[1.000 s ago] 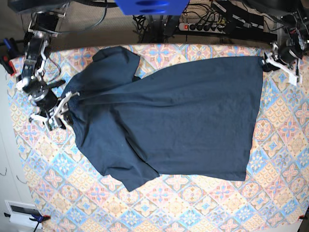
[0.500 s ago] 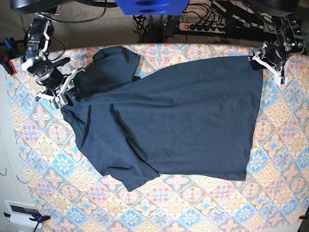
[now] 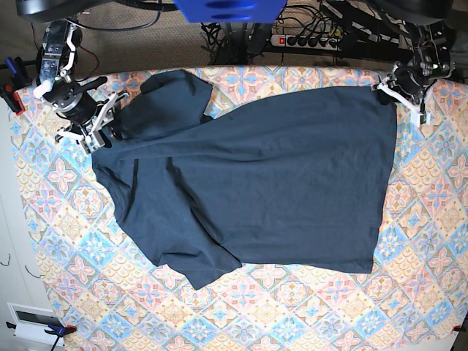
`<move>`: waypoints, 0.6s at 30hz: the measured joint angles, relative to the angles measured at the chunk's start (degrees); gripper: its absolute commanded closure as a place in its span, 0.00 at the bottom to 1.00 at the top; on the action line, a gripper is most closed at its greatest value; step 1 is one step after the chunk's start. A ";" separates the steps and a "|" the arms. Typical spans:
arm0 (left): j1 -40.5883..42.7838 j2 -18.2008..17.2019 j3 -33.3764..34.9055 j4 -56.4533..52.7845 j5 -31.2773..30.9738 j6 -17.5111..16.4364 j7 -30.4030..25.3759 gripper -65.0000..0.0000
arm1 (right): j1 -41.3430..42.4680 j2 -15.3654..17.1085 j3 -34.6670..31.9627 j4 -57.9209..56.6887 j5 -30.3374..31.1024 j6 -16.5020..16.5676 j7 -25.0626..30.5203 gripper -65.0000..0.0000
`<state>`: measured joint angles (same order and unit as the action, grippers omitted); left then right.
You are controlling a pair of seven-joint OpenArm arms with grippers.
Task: Layout the t-shirt on the table in an organized manner, then fold the t-shirt properly
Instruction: 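Grasp the shirt's shoulder corners with both grippers, then pull the shoulder corner with the left gripper away from the right gripper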
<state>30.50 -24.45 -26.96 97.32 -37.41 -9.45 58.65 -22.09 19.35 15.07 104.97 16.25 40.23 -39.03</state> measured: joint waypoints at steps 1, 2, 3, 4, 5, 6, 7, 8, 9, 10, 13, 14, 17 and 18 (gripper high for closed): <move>0.17 0.00 -1.20 0.00 -0.13 -0.28 0.24 0.66 | 0.00 0.00 -0.02 0.33 0.11 0.02 0.00 0.76; 0.26 -0.02 -2.38 0.00 0.02 -0.15 0.24 0.66 | 0.00 -0.04 -0.02 0.68 0.17 0.02 0.09 0.76; 0.31 -0.04 -3.61 0.00 0.24 0.20 0.17 0.66 | 0.00 -0.09 -0.07 0.81 0.20 0.02 0.22 0.76; 0.33 -0.17 -4.24 0.00 0.35 0.13 0.11 0.66 | 0.00 -0.09 -0.07 0.81 0.24 0.02 0.15 0.76; 0.33 -0.20 -4.42 0.00 0.39 -0.83 0.07 0.66 | 0.00 -0.11 -0.07 0.81 0.13 0.02 0.15 0.76; 0.31 -0.17 -4.42 0.00 0.33 -1.42 0.04 0.66 | -0.02 -0.11 -0.07 0.81 0.13 0.02 0.15 0.76; 0.31 -0.11 -4.33 0.00 0.28 -2.34 0.07 0.66 | 0.00 -0.11 -0.07 0.81 0.13 0.02 0.17 0.76; 0.13 0.02 -4.24 0.00 0.11 -2.86 0.07 0.67 | 0.00 -0.11 -0.07 0.81 0.15 0.02 0.17 0.76; -0.02 0.02 -4.04 0.00 0.09 -2.86 0.00 0.67 | 0.00 -0.13 -0.07 0.81 0.15 0.02 0.17 0.76; -0.09 0.04 -3.98 0.00 0.11 -2.84 -0.02 0.67 | -0.02 -0.11 -0.07 0.81 0.13 0.02 0.17 0.76; -2.43 0.52 -2.23 -0.70 1.36 -2.56 0.24 0.67 | 0.00 -0.13 -0.07 0.81 0.28 0.02 0.20 0.76; -3.15 0.76 -1.31 -0.74 1.38 -2.45 0.26 0.69 | -0.02 -0.13 -0.07 0.81 0.31 0.04 0.15 0.76; -4.00 1.29 -0.15 -0.46 -0.15 -3.17 -0.28 0.78 | 0.00 -0.13 -0.04 0.79 0.13 0.02 0.02 0.76; -3.93 1.22 -0.17 -0.33 -0.09 -2.93 -0.61 0.81 | 0.00 -0.11 0.00 0.81 0.15 0.02 0.00 0.76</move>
<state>26.57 -23.22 -27.14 96.99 -37.50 -12.38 58.04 -22.09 19.25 15.07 105.78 16.40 40.25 -39.03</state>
